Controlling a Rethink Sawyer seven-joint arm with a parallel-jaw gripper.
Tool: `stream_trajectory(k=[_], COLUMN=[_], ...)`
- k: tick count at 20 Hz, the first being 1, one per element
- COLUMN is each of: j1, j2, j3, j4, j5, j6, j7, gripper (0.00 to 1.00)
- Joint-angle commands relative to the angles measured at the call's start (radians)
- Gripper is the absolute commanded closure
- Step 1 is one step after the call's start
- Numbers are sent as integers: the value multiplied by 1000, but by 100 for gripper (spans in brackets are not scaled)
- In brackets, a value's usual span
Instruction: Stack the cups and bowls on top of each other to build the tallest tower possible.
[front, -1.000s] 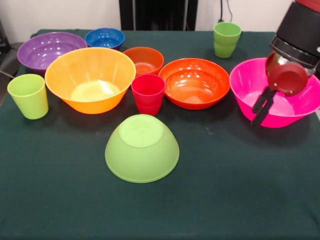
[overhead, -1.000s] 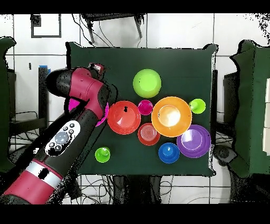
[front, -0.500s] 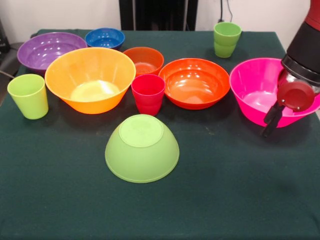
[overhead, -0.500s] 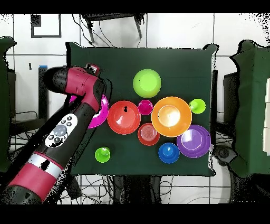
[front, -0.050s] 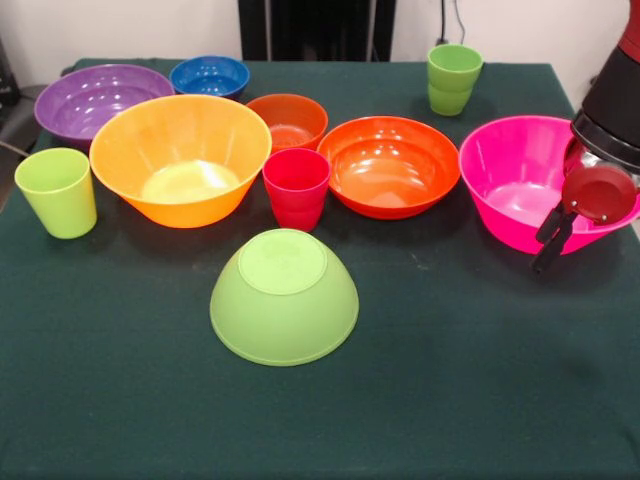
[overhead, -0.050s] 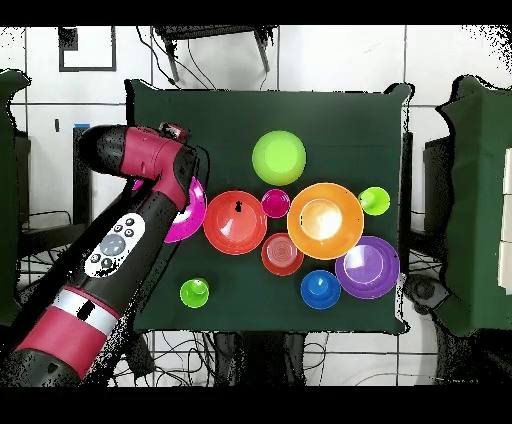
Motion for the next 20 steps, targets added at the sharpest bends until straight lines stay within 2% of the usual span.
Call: stream_trajectory(k=[1,5,20], j1=[-18,-22,-11], j2=[-17,-17,-45], j3=[100,100,127], j4=[0,-5,32], j5=[-57,-77,-78], j6=[73,65,59], j7=[112,71,56], gripper=[0,0,0])
